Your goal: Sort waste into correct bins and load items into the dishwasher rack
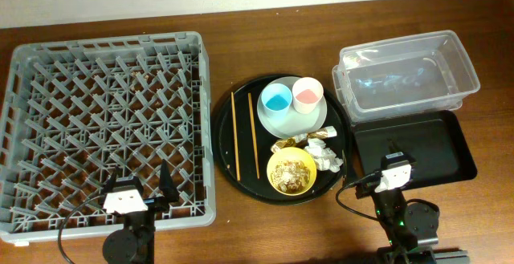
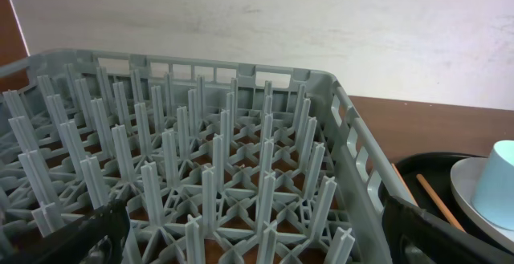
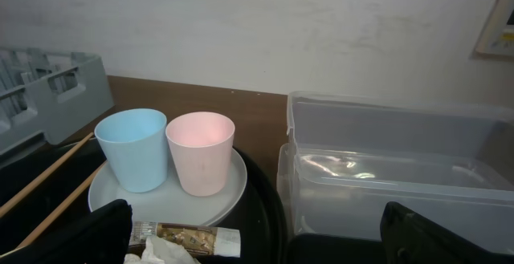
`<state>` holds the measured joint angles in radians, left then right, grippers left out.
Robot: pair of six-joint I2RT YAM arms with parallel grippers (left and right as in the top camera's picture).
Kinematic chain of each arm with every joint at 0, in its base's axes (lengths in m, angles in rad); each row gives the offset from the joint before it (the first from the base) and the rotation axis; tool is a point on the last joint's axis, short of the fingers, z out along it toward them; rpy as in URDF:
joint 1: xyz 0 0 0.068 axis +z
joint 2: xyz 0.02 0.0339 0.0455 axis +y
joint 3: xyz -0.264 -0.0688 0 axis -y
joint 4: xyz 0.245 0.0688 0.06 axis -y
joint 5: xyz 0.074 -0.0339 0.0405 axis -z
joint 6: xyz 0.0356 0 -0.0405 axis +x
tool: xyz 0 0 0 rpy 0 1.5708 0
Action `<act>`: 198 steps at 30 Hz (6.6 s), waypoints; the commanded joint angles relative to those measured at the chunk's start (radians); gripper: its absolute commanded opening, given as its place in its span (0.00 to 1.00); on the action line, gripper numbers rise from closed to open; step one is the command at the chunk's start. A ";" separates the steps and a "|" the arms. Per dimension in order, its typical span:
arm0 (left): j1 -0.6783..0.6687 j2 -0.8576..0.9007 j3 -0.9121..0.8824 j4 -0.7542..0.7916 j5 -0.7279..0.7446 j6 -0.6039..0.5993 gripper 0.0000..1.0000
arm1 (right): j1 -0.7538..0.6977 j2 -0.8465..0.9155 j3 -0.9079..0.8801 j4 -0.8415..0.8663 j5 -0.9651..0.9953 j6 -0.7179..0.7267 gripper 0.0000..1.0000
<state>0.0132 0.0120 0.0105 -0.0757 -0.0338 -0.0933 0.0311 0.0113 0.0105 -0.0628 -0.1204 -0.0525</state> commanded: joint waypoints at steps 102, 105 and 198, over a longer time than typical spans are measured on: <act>-0.627 2.045 1.447 -0.825 -0.177 -0.415 0.28 | -0.005 -0.006 -0.005 -0.005 0.009 0.006 0.99; -0.617 2.051 1.447 -0.822 -0.185 -0.415 0.28 | -0.005 -0.006 -0.005 -0.005 0.009 0.006 0.99; -0.389 1.690 1.393 -0.982 -0.192 -0.258 0.01 | -0.005 -0.006 -0.005 -0.005 0.009 0.006 0.99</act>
<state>-0.3782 1.7096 1.4502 -1.0901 -0.2184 -0.3340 0.0311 0.0120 0.0109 -0.0635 -0.1165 -0.0528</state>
